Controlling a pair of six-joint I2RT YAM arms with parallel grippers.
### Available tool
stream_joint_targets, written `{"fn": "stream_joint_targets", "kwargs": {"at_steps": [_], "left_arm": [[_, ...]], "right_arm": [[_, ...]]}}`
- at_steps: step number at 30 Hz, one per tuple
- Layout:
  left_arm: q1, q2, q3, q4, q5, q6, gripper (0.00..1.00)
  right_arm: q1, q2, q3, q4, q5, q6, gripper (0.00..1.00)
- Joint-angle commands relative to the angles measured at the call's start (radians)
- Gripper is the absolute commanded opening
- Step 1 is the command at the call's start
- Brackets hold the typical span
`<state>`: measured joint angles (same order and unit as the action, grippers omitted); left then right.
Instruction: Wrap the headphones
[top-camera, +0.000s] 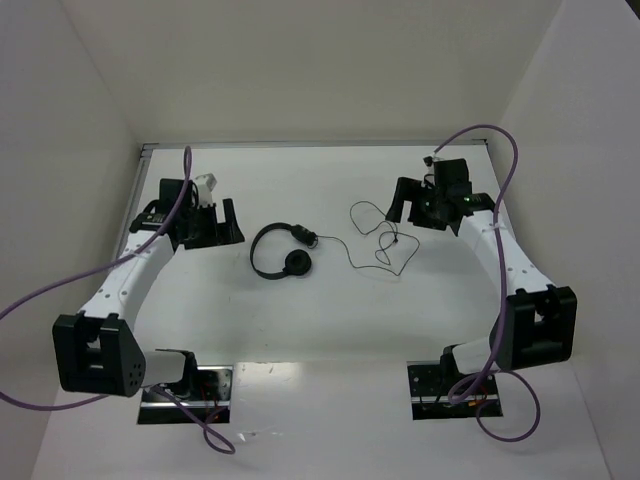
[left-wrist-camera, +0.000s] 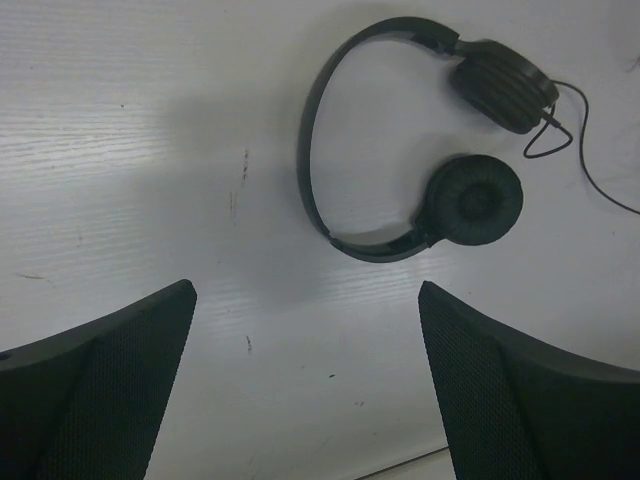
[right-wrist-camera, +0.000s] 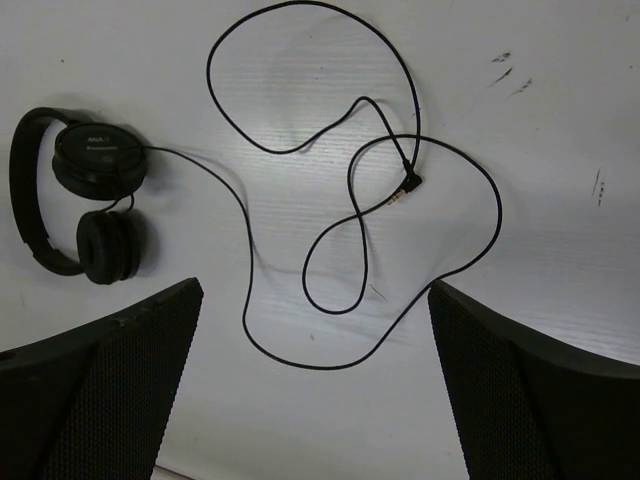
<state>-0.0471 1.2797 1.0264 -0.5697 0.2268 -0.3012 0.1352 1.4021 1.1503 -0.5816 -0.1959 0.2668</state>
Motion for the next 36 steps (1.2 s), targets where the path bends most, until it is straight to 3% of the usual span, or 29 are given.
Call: {"fn": "stream_joint_targets", "kwargs": {"at_steps": [1,7,11,16,23,26,29,36], "left_arm": [[0.000,0.036,0.030,-0.001,0.037,0.048,1.00],[-0.010,0.102,0.041,-0.022,0.068,0.070,1.00],[-0.019,0.154,0.058,-0.013,0.077,0.060,1.00],[-0.123,0.251,0.174,-0.041,0.030,0.069,1.00],[-0.178,0.314,0.250,-0.003,-0.024,0.079,1.00],[-0.178,0.259,0.160,0.074,-0.070,0.070,1.00],[-0.178,0.219,0.068,0.145,-0.115,0.070,1.00],[-0.178,0.219,0.034,0.199,-0.158,0.022,1.00]], "right_arm": [[0.006,-0.055,-0.046,0.109,0.000,0.031,1.00],[0.006,-0.031,-0.077,0.144,-0.140,0.002,1.00],[0.006,-0.060,-0.125,0.209,-0.140,-0.023,1.00],[0.006,-0.109,-0.126,0.296,-0.126,-0.051,1.00],[0.024,0.098,0.011,0.232,-0.137,-0.165,1.00],[0.073,0.107,0.011,0.319,-0.146,-0.214,1.00],[0.148,0.144,0.041,0.359,-0.082,-0.268,1.00],[0.378,0.242,0.149,0.413,0.205,-0.400,1.00]]}}
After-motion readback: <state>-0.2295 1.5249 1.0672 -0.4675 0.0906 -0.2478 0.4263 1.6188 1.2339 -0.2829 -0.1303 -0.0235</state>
